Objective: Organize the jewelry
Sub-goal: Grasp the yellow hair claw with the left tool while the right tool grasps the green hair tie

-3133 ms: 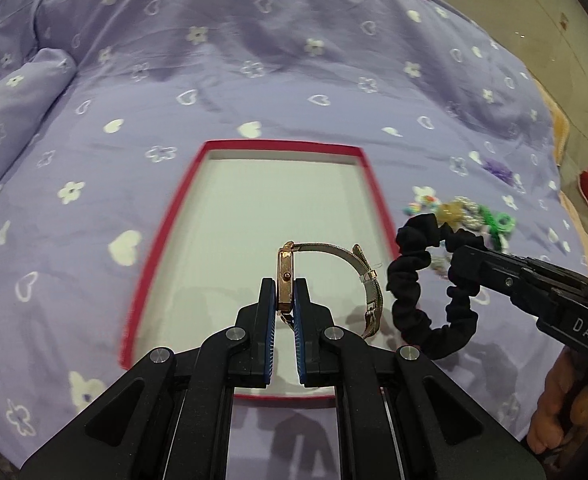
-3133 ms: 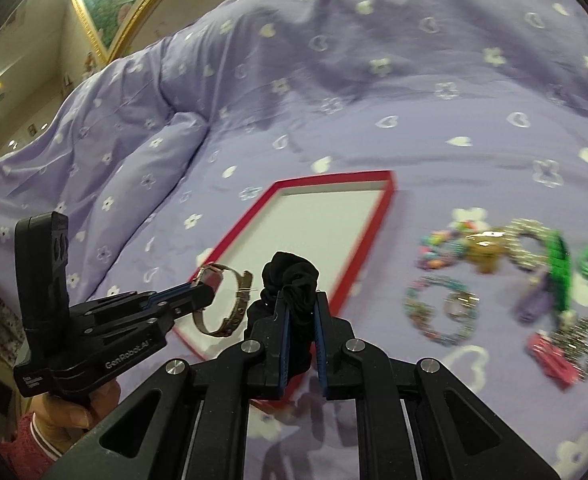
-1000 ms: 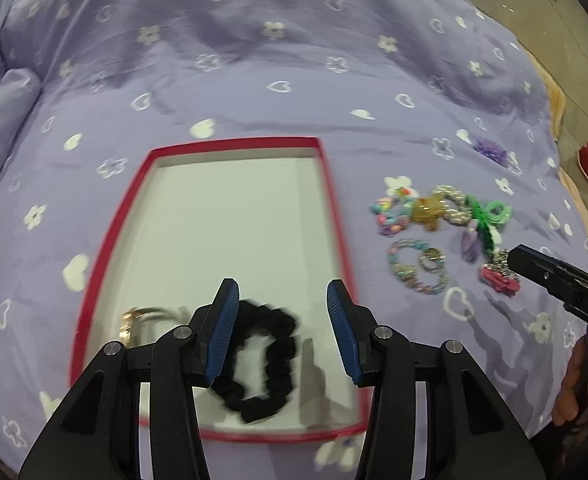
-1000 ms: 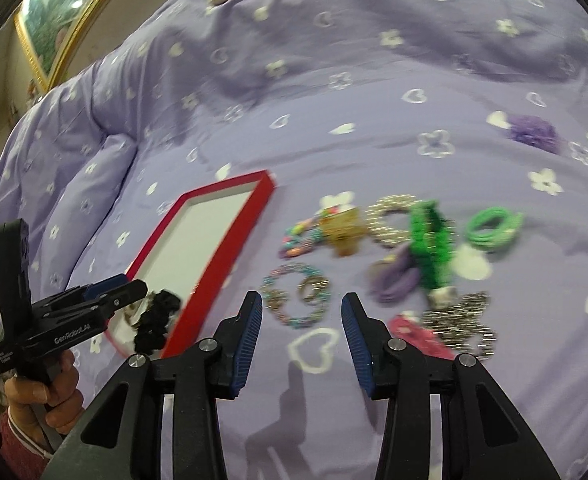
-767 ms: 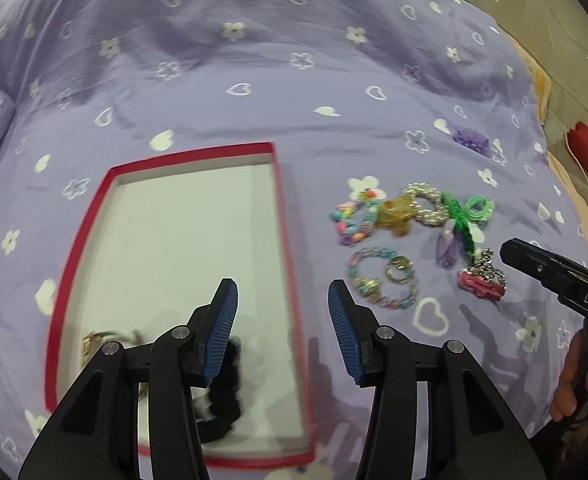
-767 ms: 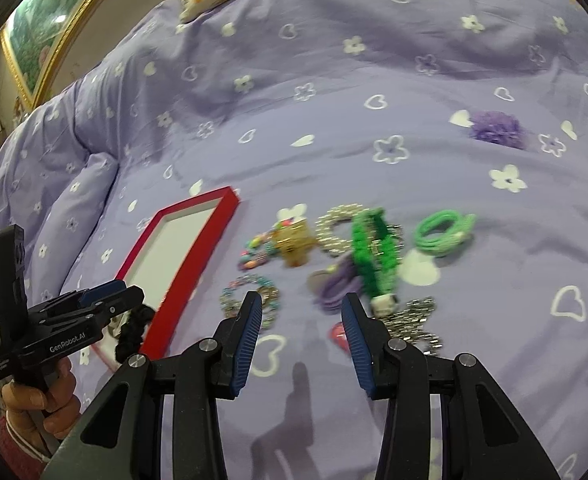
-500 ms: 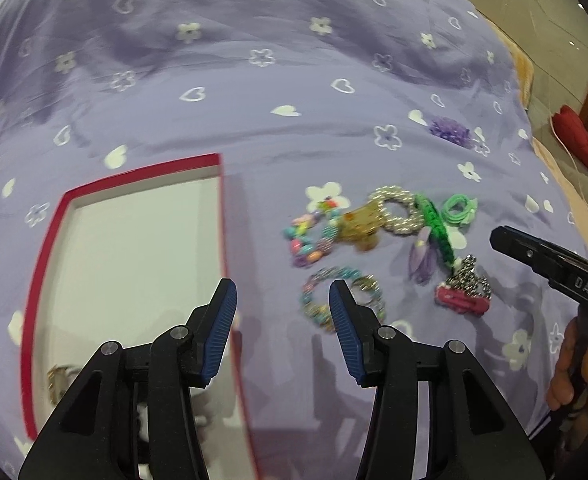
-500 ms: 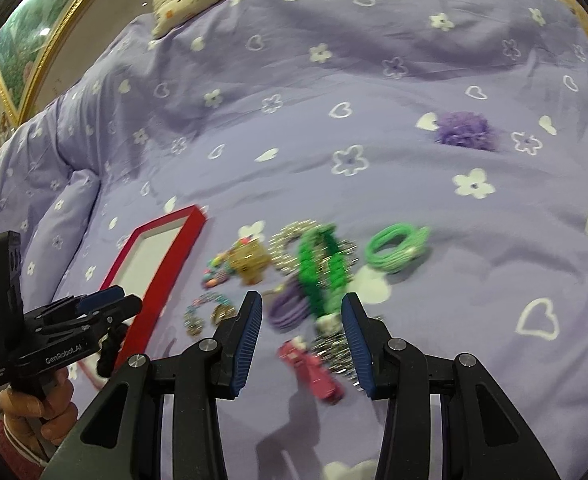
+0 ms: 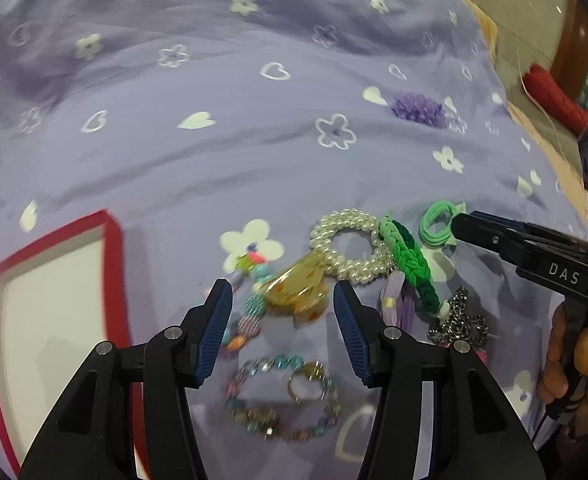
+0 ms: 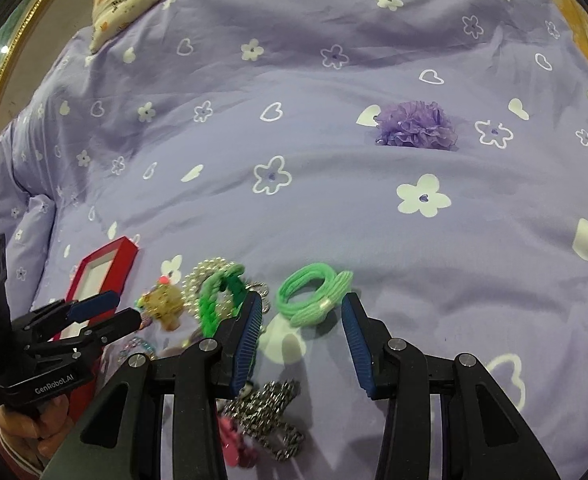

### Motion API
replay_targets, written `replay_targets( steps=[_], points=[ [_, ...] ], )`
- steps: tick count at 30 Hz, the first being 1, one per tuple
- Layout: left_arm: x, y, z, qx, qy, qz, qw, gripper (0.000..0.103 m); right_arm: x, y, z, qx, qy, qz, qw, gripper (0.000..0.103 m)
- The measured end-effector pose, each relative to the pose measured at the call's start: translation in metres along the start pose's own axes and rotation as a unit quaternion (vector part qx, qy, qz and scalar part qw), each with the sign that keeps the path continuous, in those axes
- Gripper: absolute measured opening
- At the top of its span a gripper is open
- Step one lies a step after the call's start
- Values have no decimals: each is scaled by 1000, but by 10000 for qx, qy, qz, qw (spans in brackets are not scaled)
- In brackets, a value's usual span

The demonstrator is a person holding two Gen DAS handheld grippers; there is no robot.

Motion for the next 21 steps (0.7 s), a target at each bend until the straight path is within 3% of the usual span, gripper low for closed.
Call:
replay_targets(
  steps=[5,6,8,10,21],
  points=[
    [19,8,0,275,-220,-49,9994,52,18,3,5,33,-183,60,9998,41],
    [21,8,0,287,-253,-38,9993,51,20,3,5,29,-190,78,9998,37],
    [25,9,1,343,-280,-43,9990,37,22,6,6,34,-184,100,9998,28],
    [23,11,0,392,-228,-43,9990,37,23,7,5,24,-168,91,9998,13],
    [-16,5,2,43,184,149,9997,37,-4,-7,-1,-61,184,-137,9997,10]
  ],
)
Point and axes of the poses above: each gripper's, at about its wrist camera, not at the fingertips, and x roughly the way its jaws point, y to its right, z to its underside, the point moved 8 cm from there along x, roughly the way its jaws point, and after that the axes turned 1 degree about -y, right-handed, at the moved point
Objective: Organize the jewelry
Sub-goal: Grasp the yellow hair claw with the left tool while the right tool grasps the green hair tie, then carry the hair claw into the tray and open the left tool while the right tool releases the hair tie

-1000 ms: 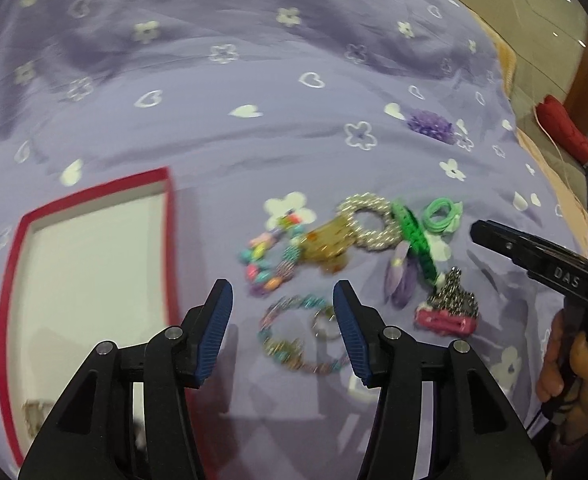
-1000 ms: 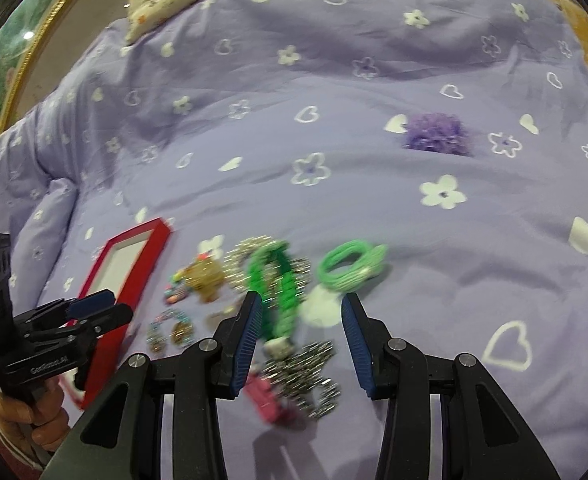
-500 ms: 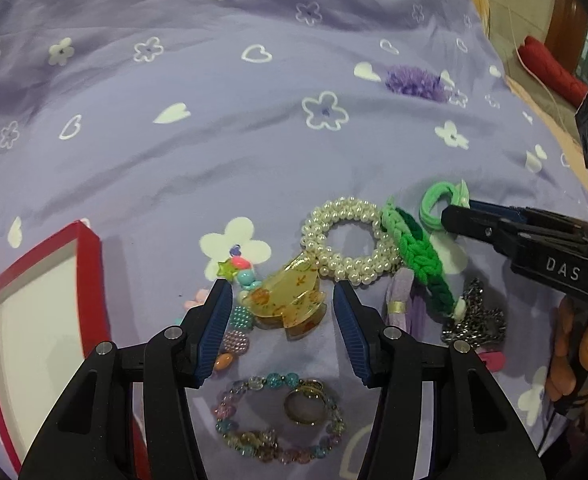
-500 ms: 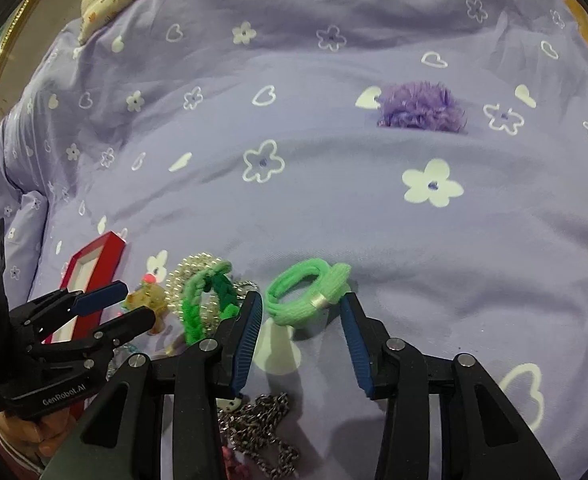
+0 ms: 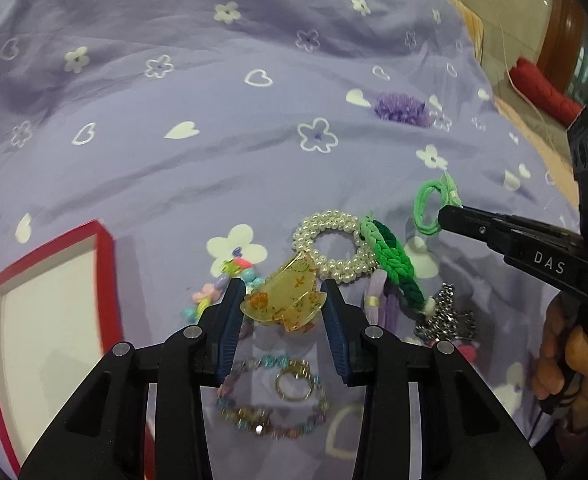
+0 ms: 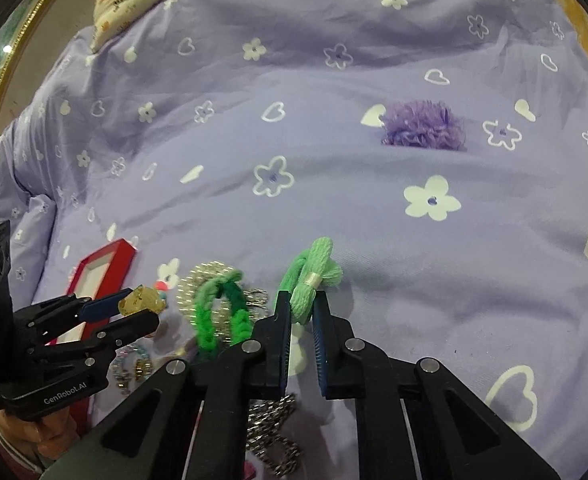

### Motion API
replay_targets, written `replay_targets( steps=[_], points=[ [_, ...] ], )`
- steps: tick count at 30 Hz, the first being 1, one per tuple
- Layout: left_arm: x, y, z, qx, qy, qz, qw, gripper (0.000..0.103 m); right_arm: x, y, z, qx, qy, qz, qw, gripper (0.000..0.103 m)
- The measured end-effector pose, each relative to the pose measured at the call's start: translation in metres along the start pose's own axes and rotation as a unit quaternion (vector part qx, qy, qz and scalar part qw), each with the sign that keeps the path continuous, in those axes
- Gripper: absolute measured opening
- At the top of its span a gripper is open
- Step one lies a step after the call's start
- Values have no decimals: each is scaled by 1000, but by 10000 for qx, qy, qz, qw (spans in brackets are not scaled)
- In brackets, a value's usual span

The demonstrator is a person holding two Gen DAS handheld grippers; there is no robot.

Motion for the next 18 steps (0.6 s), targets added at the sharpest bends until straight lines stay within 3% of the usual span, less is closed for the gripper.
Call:
replay_targets(
  steps=[18],
  points=[
    [-81,-79,41,-963,495,-368,9934,37,-13,-119,17,-623,-104,-1058,9924,10]
  ],
)
Point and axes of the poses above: each gripper's, at about its wrist camera, not at the fingertips, and x roughly the way its jaws point, y to its right, z to its underside, the point moved 8 cm from there along x, roughly the way its jaws point, and after that the axes turned 1 degree about -y, right-handed, at the moved point
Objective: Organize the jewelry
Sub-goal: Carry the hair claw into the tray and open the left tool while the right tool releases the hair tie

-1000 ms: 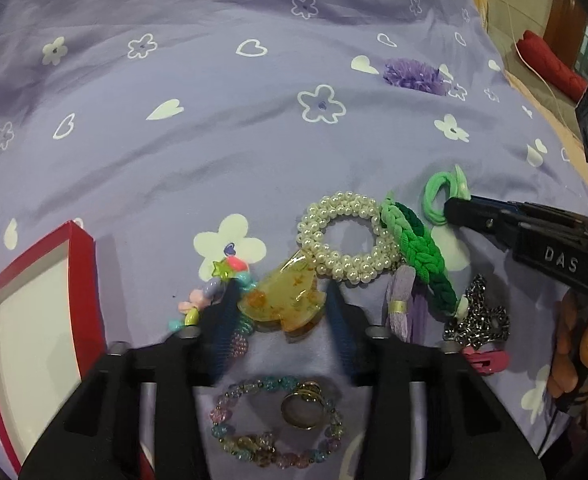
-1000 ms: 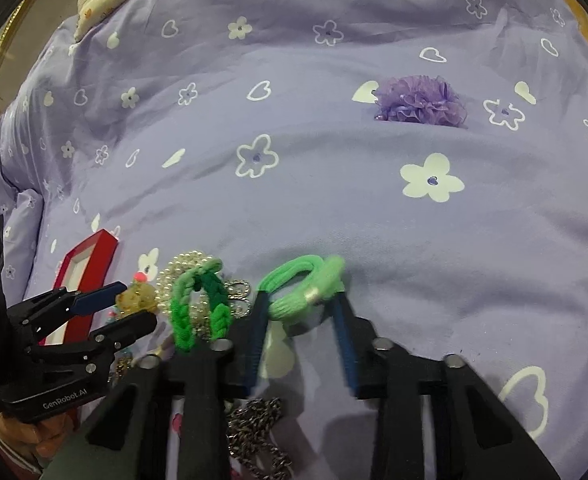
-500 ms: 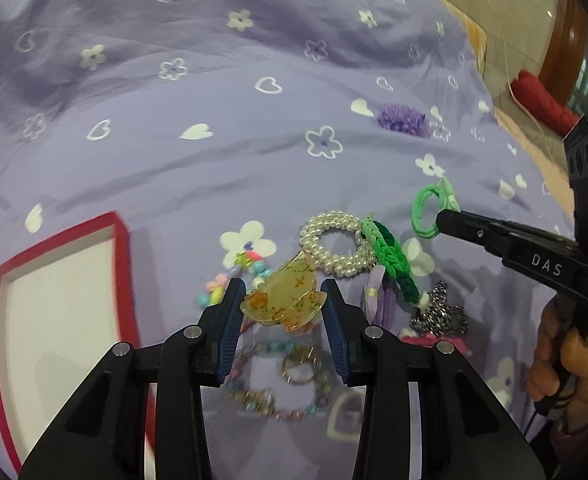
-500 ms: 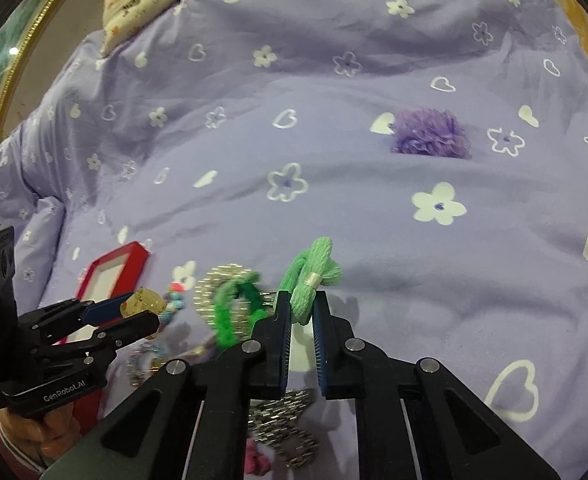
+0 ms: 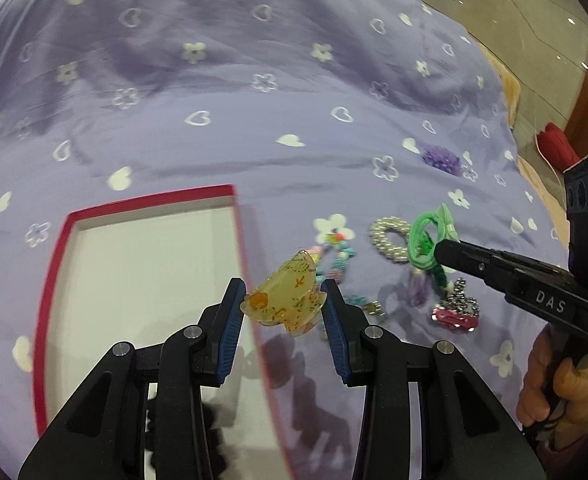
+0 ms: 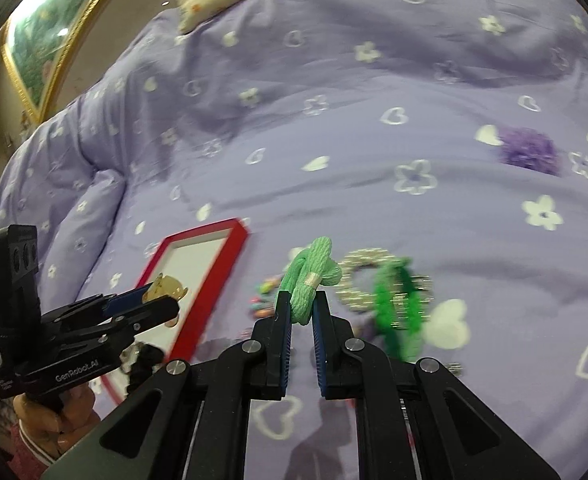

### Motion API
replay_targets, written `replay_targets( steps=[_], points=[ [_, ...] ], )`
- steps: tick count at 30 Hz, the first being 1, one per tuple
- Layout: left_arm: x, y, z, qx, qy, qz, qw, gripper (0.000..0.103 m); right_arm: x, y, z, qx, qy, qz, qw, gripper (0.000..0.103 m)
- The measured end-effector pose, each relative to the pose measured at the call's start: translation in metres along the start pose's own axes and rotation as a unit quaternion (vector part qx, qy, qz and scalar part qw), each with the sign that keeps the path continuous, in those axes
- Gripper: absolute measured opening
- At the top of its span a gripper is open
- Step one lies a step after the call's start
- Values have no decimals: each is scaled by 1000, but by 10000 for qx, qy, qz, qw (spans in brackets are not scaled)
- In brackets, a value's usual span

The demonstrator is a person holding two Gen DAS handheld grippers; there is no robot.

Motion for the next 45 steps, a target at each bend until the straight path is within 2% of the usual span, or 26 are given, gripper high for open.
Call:
replay_targets(
  steps=[13,23,36,45],
  points=[
    [-18,-71,14,-415,33,-429,9982,37,30,-76,6,-456,-248,-536,9972,10],
    [-6,-134,27,-860,-199,-739,9934,37,76,-129,14,-790,-677,-879,9907,10],
    [39,-171,30,-946,-689,-942,9887,37,146,-145,23,-1057,-1334,-651,9833,10],
    [50,-170,36,-902,-933,-962,9869,38,159,-141,27,-1278,-1523,-461,9789,11]
  ],
)
Point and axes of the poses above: each gripper's, at about its wrist camera, not at the fingertips, and x roughly the way its jaws point, y to its right, z to its underside, the point moved 8 cm from there along x, roughly the way its jaws point, and after that the axes turned 1 degree about -y, right-handed, at the moved point
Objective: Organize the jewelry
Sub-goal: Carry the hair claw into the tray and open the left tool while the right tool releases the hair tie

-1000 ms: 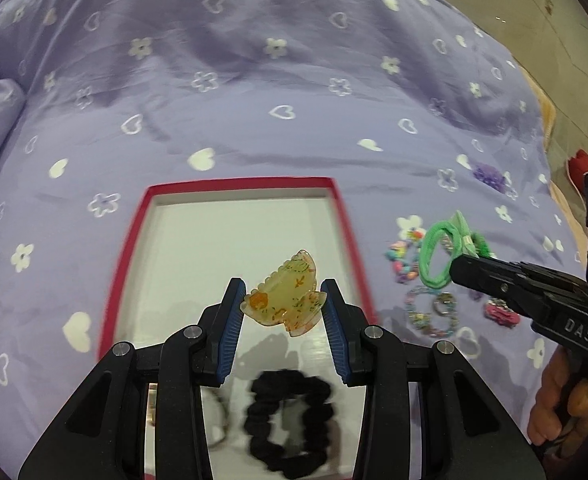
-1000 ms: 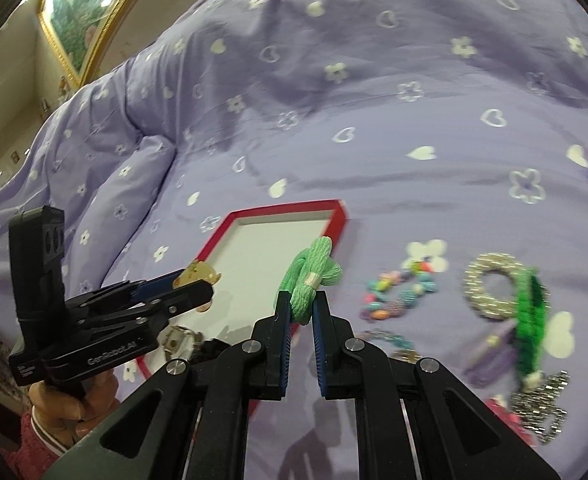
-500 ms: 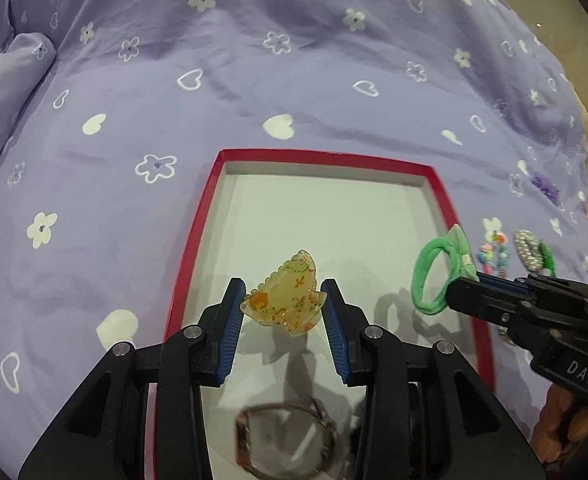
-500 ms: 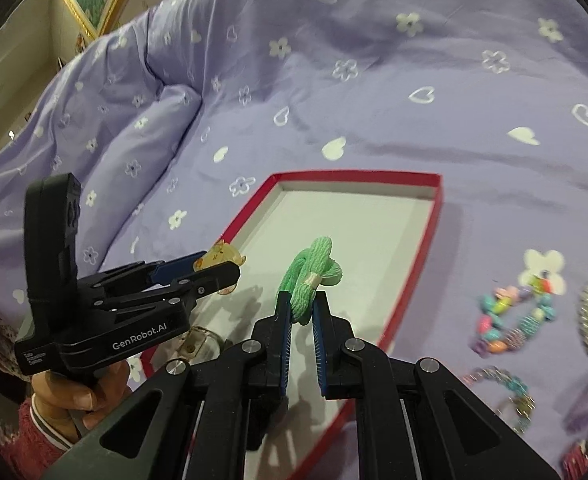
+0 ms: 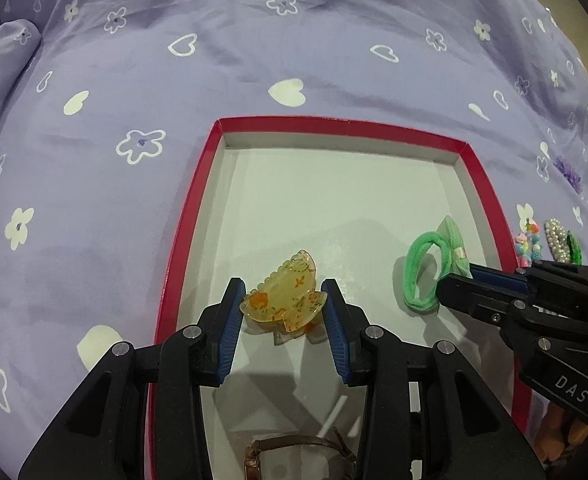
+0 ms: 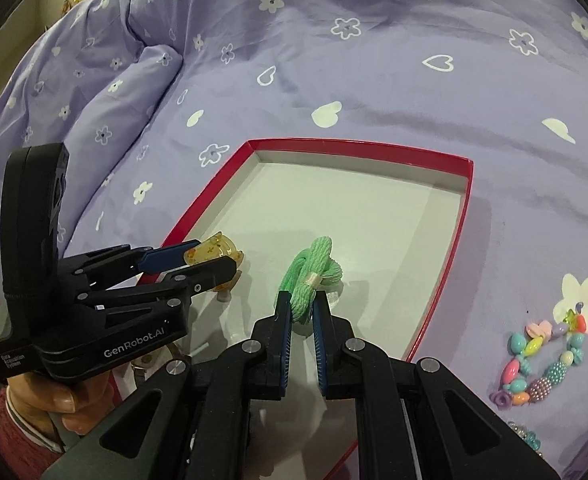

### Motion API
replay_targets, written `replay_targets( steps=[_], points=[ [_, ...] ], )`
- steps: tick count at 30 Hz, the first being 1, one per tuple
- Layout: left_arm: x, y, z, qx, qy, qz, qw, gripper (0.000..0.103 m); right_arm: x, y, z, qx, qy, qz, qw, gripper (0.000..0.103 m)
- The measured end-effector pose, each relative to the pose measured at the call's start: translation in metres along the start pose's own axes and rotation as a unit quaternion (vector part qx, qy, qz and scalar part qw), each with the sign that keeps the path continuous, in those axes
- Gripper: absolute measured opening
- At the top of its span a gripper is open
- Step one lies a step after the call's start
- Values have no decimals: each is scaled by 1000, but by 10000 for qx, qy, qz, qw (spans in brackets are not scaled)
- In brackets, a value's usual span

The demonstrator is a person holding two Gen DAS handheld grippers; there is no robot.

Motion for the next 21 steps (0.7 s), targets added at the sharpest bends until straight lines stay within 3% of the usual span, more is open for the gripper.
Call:
replay_targets(
  steps=[9,13,15,21],
  points=[
    [3,-5,1,-66,-49,-101,9999,43,3,-3,1,-220,-104,180,9995,14],
    [-1,-7,1,-55,-1,-197,9998,43,0,-3,0,-181,-77,157,9997,27],
    [-3,-5,2,-6,38,-264,9996,43,-2,-2,-1,-135,-13,157,9998,28],
    [-27,-3,1,-81,291,-294,9991,54,-27,0,0,41,267,41,9996,31]
  ],
)
Point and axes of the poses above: each gripper's, at about its wrist camera, not at the fingertips, and x roughly the way its jaws point, y to its right, z to its underside, the point moved 8 cm from there along x, roughly the way its jaws point, and after that the axes turned 1 degree about -y, right-handed, at the moved point
